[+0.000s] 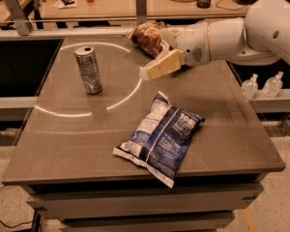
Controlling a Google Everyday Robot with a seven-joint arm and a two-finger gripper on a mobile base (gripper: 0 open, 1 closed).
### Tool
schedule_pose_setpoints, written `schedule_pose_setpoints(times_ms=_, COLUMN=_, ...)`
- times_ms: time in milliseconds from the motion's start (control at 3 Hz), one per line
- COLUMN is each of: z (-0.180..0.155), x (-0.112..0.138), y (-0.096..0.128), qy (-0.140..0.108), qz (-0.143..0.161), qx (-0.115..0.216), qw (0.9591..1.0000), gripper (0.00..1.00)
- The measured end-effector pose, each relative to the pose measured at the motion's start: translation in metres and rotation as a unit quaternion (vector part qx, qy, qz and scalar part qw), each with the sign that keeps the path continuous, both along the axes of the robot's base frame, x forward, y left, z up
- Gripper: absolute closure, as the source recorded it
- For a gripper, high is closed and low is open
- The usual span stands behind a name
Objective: Move redbull can near blue chip bag
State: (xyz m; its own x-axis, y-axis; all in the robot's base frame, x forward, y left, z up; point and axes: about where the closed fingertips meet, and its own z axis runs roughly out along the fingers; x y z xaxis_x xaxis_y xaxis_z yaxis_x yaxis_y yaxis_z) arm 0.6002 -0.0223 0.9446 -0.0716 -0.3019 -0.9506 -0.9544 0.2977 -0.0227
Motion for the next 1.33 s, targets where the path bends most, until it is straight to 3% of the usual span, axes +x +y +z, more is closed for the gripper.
schedule_pose_setpoints(times_ms=333, z=-0.024, x=0.008, y=0.034, qy=0.022, qz=-0.011, qx=0.023, qw=0.9994, gripper=0.0)
schedule_pose_setpoints(times_ms=667, z=-0.037, x=0.015, y=0.06, qy=0.027, qz=-0.004, qx=0.029, qw=0.9992, gripper=0.0)
schedule_pose_setpoints(times_ms=1000, z=-0.043, x=0.019, y=0.087, qy=0.022, qz=0.018, qx=0.035, qw=0.999, gripper=0.0)
schedule_pose_setpoints(times_ms=1333, z=-0.05, x=0.023, y=0.112, qy=0.001, qz=0.031, qx=0.034, qw=0.9989, gripper=0.0)
